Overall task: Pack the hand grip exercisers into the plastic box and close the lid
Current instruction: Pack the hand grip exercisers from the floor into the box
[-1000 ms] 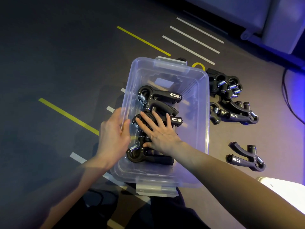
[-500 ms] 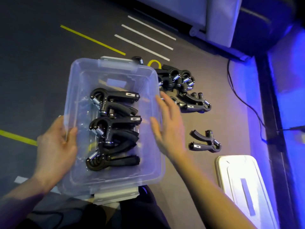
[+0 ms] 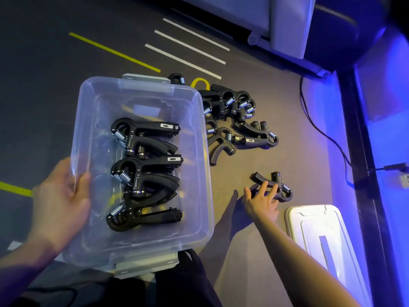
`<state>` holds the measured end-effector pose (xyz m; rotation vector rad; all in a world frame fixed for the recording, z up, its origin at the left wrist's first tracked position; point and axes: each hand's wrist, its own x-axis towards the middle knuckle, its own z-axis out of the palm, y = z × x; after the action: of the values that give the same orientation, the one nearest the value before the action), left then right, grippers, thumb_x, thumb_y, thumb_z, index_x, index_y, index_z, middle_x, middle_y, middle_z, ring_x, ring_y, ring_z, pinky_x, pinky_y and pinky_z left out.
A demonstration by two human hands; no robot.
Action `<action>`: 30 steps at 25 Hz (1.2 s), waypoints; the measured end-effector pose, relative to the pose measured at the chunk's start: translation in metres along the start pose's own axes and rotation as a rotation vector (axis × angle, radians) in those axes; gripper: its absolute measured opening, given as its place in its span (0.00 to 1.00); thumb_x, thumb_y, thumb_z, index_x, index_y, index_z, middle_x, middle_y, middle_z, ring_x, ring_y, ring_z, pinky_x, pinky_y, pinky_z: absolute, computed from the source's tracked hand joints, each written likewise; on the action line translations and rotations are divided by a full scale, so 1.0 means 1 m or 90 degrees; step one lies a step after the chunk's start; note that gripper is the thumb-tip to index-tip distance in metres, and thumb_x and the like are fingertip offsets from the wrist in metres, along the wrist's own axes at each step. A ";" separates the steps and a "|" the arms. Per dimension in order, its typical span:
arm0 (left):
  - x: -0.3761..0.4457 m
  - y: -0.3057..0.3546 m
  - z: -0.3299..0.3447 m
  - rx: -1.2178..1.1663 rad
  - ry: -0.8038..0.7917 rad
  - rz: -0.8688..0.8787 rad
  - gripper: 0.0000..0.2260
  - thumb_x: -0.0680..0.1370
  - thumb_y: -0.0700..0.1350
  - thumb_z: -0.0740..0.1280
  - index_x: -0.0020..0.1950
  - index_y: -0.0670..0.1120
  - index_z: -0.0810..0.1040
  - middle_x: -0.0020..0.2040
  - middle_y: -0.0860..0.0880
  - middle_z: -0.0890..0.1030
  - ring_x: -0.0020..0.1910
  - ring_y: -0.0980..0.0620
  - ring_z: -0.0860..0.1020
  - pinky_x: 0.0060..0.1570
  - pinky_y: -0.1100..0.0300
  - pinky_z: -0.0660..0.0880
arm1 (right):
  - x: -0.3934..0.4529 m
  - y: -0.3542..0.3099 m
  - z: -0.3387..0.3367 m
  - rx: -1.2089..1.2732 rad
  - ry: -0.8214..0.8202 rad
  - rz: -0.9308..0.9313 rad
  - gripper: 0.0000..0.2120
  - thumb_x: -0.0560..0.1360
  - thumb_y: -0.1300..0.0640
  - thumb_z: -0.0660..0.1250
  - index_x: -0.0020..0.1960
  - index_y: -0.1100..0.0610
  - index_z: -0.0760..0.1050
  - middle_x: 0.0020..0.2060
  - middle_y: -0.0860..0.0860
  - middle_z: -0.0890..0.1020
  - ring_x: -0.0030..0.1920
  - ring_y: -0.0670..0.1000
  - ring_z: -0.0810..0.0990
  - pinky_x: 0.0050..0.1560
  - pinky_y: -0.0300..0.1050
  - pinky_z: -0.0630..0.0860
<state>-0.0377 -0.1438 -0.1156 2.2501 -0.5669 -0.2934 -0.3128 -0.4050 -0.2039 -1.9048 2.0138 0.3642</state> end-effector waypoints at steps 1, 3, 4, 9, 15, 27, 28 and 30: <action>-0.001 0.003 0.000 -0.008 -0.002 0.004 0.07 0.71 0.59 0.54 0.45 0.68 0.69 0.38 0.36 0.79 0.38 0.35 0.77 0.42 0.41 0.76 | 0.003 0.000 -0.001 0.005 -0.003 -0.004 0.35 0.78 0.36 0.50 0.77 0.50 0.42 0.77 0.51 0.41 0.73 0.64 0.55 0.67 0.59 0.62; 0.000 0.001 0.001 -0.010 0.002 0.015 0.08 0.71 0.59 0.54 0.47 0.68 0.69 0.37 0.36 0.79 0.38 0.35 0.77 0.42 0.40 0.76 | 0.013 0.000 -0.006 -0.009 0.000 -0.019 0.33 0.78 0.37 0.50 0.77 0.48 0.42 0.77 0.50 0.42 0.70 0.66 0.60 0.62 0.57 0.67; 0.000 -0.002 0.001 -0.013 0.003 0.018 0.08 0.71 0.59 0.54 0.48 0.67 0.70 0.38 0.36 0.79 0.38 0.35 0.78 0.41 0.39 0.76 | 0.019 0.000 -0.009 -0.016 -0.004 -0.020 0.33 0.78 0.38 0.50 0.77 0.47 0.41 0.77 0.50 0.42 0.69 0.66 0.63 0.60 0.56 0.68; 0.002 -0.007 0.005 -0.007 0.015 -0.001 0.16 0.72 0.58 0.56 0.55 0.54 0.71 0.39 0.37 0.79 0.37 0.36 0.77 0.39 0.40 0.76 | 0.036 0.000 -0.012 0.029 -0.014 0.003 0.27 0.80 0.42 0.53 0.75 0.47 0.50 0.77 0.51 0.47 0.67 0.68 0.64 0.61 0.57 0.68; 0.003 -0.001 0.007 -0.003 0.024 0.004 0.12 0.73 0.53 0.57 0.53 0.52 0.72 0.37 0.36 0.79 0.36 0.36 0.77 0.39 0.43 0.75 | 0.013 -0.012 0.011 0.030 0.073 -0.175 0.22 0.75 0.46 0.66 0.65 0.52 0.67 0.74 0.56 0.52 0.64 0.68 0.63 0.63 0.59 0.67; 0.001 0.002 0.008 0.011 0.021 0.036 0.04 0.77 0.38 0.62 0.51 0.41 0.73 0.32 0.36 0.76 0.29 0.38 0.72 0.33 0.47 0.70 | -0.039 -0.054 -0.041 0.397 0.227 -0.515 0.21 0.69 0.49 0.74 0.59 0.51 0.74 0.72 0.53 0.57 0.74 0.53 0.57 0.72 0.53 0.60; 0.001 0.003 0.007 0.011 0.022 0.038 0.04 0.77 0.37 0.62 0.50 0.40 0.74 0.30 0.38 0.74 0.28 0.39 0.71 0.31 0.49 0.68 | -0.049 -0.059 -0.051 0.405 0.240 -0.563 0.21 0.69 0.49 0.74 0.59 0.51 0.74 0.72 0.54 0.57 0.74 0.55 0.58 0.71 0.55 0.61; 0.002 0.006 0.007 0.006 0.028 0.039 0.05 0.76 0.36 0.62 0.52 0.40 0.74 0.27 0.41 0.72 0.27 0.41 0.70 0.29 0.52 0.65 | -0.069 -0.069 -0.068 0.392 0.264 -0.682 0.20 0.69 0.49 0.74 0.58 0.52 0.75 0.71 0.56 0.57 0.73 0.59 0.60 0.69 0.58 0.64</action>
<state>-0.0406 -0.1525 -0.1159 2.2386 -0.6137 -0.2107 -0.2458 -0.3750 -0.1101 -2.3413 0.8130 -0.8590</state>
